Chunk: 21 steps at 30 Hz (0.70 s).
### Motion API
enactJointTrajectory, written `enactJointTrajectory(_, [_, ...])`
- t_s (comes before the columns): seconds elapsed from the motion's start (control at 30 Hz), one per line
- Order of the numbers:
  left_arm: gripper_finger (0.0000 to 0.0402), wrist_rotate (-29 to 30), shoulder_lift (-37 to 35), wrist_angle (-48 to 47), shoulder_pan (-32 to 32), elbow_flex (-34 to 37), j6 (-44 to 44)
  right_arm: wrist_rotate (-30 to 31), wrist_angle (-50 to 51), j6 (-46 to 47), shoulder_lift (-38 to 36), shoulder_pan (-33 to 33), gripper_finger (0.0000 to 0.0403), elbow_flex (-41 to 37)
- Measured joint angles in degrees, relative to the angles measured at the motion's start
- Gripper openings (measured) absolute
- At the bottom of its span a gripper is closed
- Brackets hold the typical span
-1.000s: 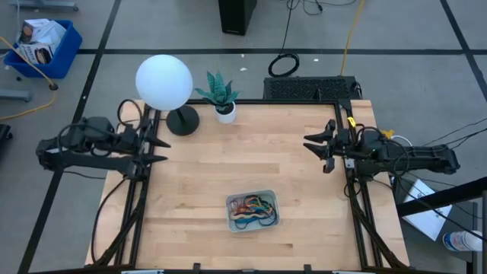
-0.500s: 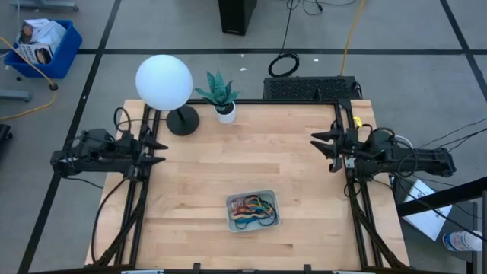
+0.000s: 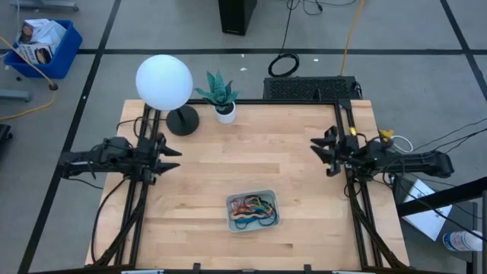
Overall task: Pick and place rubber bands into bin
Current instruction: Return to Home Position
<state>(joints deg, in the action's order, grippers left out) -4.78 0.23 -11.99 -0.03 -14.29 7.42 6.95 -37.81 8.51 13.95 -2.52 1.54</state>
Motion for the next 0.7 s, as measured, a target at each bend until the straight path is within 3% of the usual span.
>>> enactJointTrajectory(0.17, [0.0191,-0.1,0.01,3.46,0.0,3.27,1.67,-3.95,-1.24,-0.47,-0.07,0.0,0.0114,-0.11])
enactJointTrajectory(0.37, [0.0191,-0.07,0.01,8.94,0.0,7.75,3.24,-4.13,-0.88,-0.79,0.01,0.0,0.0114,-0.18])
enactJointTrajectory(0.7, [0.0191,0.18,0.02,8.86,0.0,10.51,3.45,-4.1,0.38,-0.66,0.01,0.0,0.0114,-0.28])
